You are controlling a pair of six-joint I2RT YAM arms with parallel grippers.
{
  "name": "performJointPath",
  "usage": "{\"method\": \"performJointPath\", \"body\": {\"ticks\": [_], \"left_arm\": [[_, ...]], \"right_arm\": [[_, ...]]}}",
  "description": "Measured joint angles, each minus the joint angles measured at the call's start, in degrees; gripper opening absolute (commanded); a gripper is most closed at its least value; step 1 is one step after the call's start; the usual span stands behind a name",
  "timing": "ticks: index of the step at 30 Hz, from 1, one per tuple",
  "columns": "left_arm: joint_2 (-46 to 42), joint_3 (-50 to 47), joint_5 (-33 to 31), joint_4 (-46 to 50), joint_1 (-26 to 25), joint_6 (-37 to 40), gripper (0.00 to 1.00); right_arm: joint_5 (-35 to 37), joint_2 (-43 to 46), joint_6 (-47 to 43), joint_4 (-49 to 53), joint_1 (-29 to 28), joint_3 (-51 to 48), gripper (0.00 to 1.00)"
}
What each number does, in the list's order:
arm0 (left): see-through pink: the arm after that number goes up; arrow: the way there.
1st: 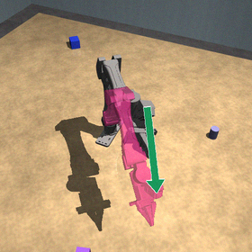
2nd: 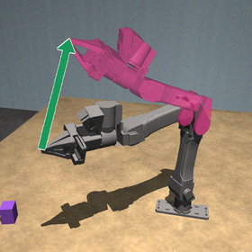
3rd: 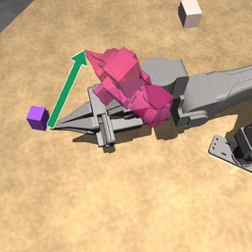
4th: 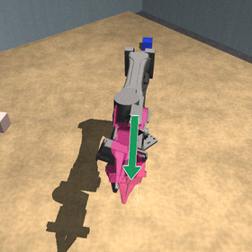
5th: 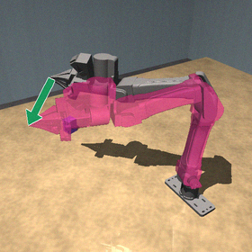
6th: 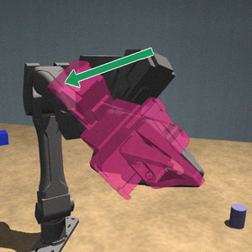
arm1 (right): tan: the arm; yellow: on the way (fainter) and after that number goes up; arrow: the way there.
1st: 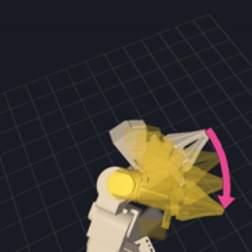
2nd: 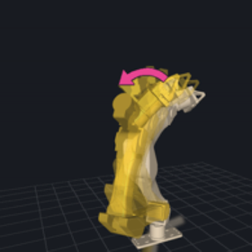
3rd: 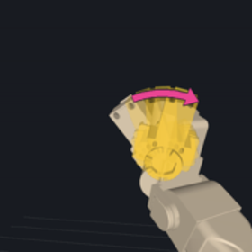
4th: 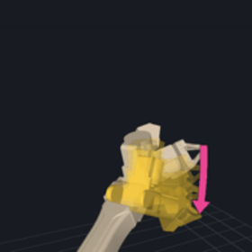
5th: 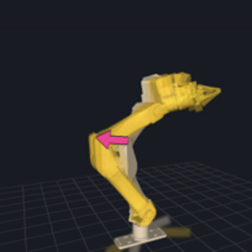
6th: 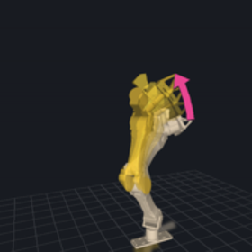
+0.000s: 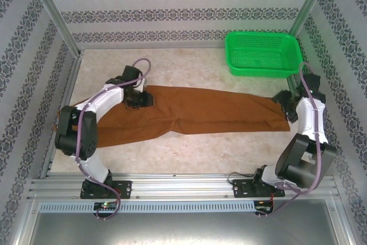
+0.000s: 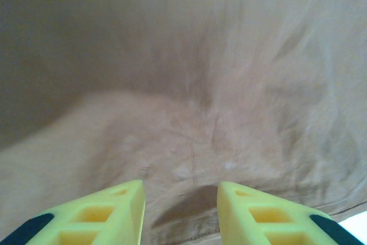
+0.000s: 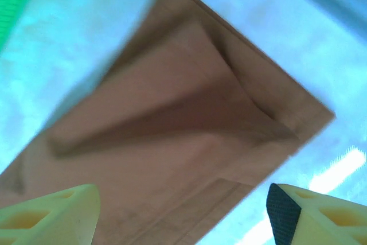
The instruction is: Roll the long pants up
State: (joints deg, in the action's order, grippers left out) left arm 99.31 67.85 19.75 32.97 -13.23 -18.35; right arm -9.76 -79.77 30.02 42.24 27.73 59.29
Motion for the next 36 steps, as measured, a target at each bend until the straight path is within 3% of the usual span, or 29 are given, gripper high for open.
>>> {"method": "performJointPath", "body": {"ticks": [6, 16, 18, 19, 20, 21, 25, 29, 32, 36], "left_arm": [[7.78, -0.98, 1.29, -1.81, -1.7, -0.04, 0.33], [7.74, -1.14, 1.42, -2.71, -1.66, -0.04, 0.29], [7.74, -1.16, 1.38, -2.82, -1.66, -0.02, 0.25], [7.74, -1.2, 1.2, -2.86, -1.66, -0.02, 0.24], [7.74, -1.25, 1.11, -2.91, -1.66, 0.0, 0.23], [7.74, -1.27, 0.98, -2.89, -1.66, 0.02, 0.22], [7.74, -1.27, 0.31, -2.89, -1.66, 0.2, 0.18], [5.4, -2.36, -2.86, -2.84, -1.66, -0.31, 0.4], [-3.76, -6.1, -8.35, -2.34, 0.22, -3.32, 0.53], [-24.15, -12.57, -12.87, -2.99, 12.04, -10.47, 0.64]], "right_arm": [[-6.93, -4.83, 3.3, -2.97, 5.77, -5.84, 0.78], [-7.96, -10.64, 5.86, -7.93, 6.27, -4.68, 0.74], [-7.96, -12.68, 6.08, -8.41, 6.27, -4.2, 0.6], [-8.09, -13.64, 5.88, -8.61, 6.27, -3.93, 0.47], [-8.2, -14.23, 6.16, -8.83, 6.27, -3.85, 0.28], [-8.22, -14.53, 6.14, -9.03, 6.27, -3.82, 0.0], [-8.07, -14.27, 6.08, -8.85, 6.27, -3.54, 0.0], [-6.36, -10.49, 5.99, -7.3, 6.27, -2.25, 0.0], [-5.6, -8.48, 5.42, -6.29, 6.27, 0.66, 0.0], [-5.73, -8.15, 4.96, -6.82, 6.27, 1.99, 0.0]]}}
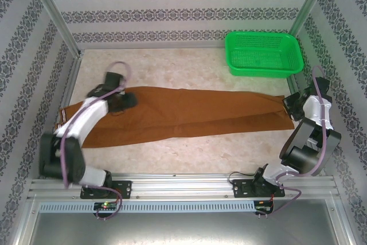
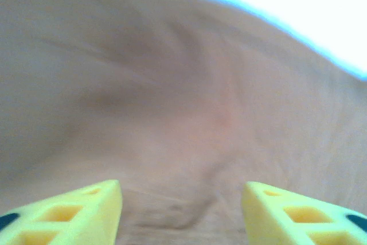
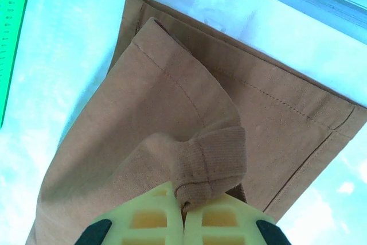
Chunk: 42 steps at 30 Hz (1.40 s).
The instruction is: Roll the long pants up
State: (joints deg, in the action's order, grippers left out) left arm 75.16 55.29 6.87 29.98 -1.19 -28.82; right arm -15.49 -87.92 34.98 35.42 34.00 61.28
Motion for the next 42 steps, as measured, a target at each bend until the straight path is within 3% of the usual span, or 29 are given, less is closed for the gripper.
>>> {"method": "performJointPath", "body": {"ticks": [2, 4, 9, 16, 25, 32, 42], "left_arm": [[-9.14, -1.88, -3.21, 0.46, 8.37, -3.32, 0.65], [-13.38, -2.19, -5.27, 1.97, 12.81, -4.98, 0.66], [-15.17, -3.13, -7.17, 7.93, 17.7, -6.03, 0.69], [-16.65, -5.6, -4.28, 15.23, 28.76, -4.79, 0.7], [-15.13, -8.2, -2.78, 16.76, 30.47, -4.24, 0.7], [-10.21, -13.2, -2.62, 11.93, 32.06, -6.58, 0.69], [-14.29, -12.74, -6.71, 9.11, 32.09, -8.74, 0.72]], "right_arm": [[-0.44, -0.81, 0.0, -0.17, 0.0, 0.0, 0.0], [-0.7, -2.12, 0.0, -0.61, -0.02, 0.0, 0.0], [-1.64, -4.74, 0.02, -1.97, -0.04, -0.28, 0.0], [-3.17, -5.84, 0.07, -3.28, -0.13, -0.28, 0.0], [-4.2, -7.3, 0.26, -4.17, -0.79, -0.28, 0.0], [-4.7, -7.32, 0.26, -4.44, -0.79, -0.28, 0.0], [-5.25, -7.61, 0.7, -4.87, -0.79, -0.28, 0.0]]}}
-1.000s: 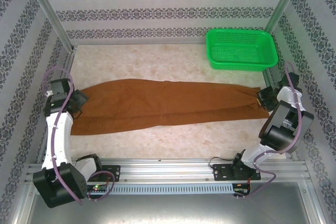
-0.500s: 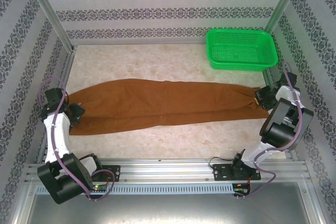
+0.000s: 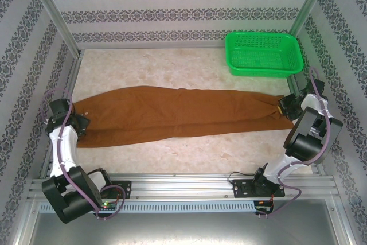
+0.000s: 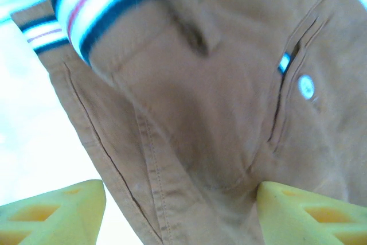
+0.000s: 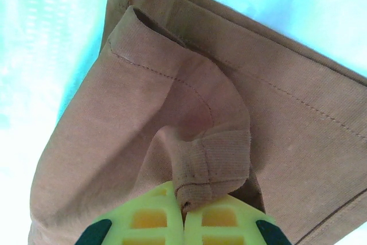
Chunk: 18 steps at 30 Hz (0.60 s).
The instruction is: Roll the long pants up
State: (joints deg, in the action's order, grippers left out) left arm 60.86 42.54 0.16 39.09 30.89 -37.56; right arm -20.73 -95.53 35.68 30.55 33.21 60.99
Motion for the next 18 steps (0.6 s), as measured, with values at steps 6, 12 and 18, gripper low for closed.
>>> {"method": "performJointPath", "body": {"ticks": [6, 12, 18], "left_arm": [[0.7, 2.38, -1.31, -2.34, 0.0, 0.0, 0.73], [3.32, 2.71, -1.27, -3.5, 0.0, -0.07, 0.73], [4.98, 2.29, -1.29, -4.87, 0.0, -0.39, 0.61]], "right_arm": [[-0.46, -0.35, 0.17, -0.72, -0.26, 0.0, 0.0], [-1.25, -0.66, 0.17, -0.85, -0.46, 0.0, 0.0], [-1.25, -0.66, 0.17, -0.85, -0.46, 0.0, 0.0]]}}
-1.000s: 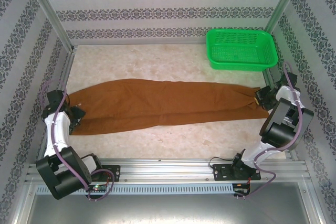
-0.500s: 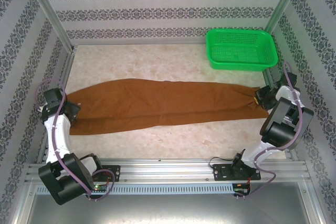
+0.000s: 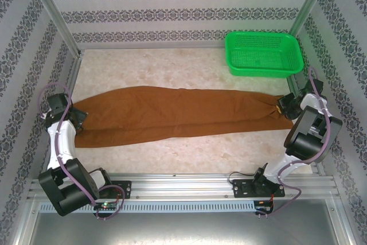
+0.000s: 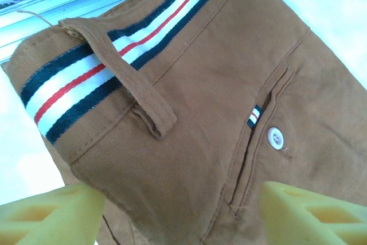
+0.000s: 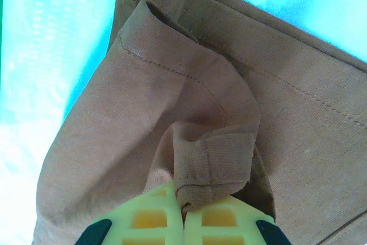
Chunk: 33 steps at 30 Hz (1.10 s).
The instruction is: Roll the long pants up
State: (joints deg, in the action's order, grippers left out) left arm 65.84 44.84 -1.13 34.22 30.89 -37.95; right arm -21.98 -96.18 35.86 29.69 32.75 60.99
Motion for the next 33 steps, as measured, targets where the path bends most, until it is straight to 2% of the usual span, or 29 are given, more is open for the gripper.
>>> {"method": "performJointPath", "body": {"ticks": [1, 2, 3, 4, 11, 17, 22, 33], "left_arm": [[0.46, -0.24, -0.02, -0.33, 0.0, 0.02, 0.54], [1.18, -0.52, -0.02, -0.66, 0.0, -0.22, 0.42], [1.86, -0.85, -0.02, -1.05, 0.07, -0.2, 0.23], [2.62, -1.09, 0.07, -1.49, 0.22, -0.31, 0.0], [5.95, 0.39, 0.68, -3.23, 0.37, -1.33, 0.0], [12.81, 12.5, 2.99, -4.26, 0.42, -2.84, 0.0], [17.09, 18.56, 6.23, -5.33, 0.35, -4.39, 0.0], [18.56, 27.67, 9.25, -3.85, 0.24, -4.63, 0.0]], "right_arm": [[0.0, 0.0, 0.0, 0.02, 0.0, 0.0, 0.0], [0.0, 0.0, 0.0, 0.02, 0.0, 0.0, 0.0], [0.0, 0.0, 0.0, 0.02, 0.0, 0.02, 0.0], [0.0, 0.0, 0.0, 0.04, 0.0, 0.02, 0.0], [0.22, 0.0, 0.31, 1.75, 0.02, 2.69, 0.0], [-0.04, -0.02, 1.77, 4.24, 0.09, 10.32, 0.0], [-1.09, -1.29, 2.27, 5.77, 0.0, 16.65, 0.0], [-2.93, -4.33, 3.23, 8.66, -0.02, 25.0, 0.0]]}}
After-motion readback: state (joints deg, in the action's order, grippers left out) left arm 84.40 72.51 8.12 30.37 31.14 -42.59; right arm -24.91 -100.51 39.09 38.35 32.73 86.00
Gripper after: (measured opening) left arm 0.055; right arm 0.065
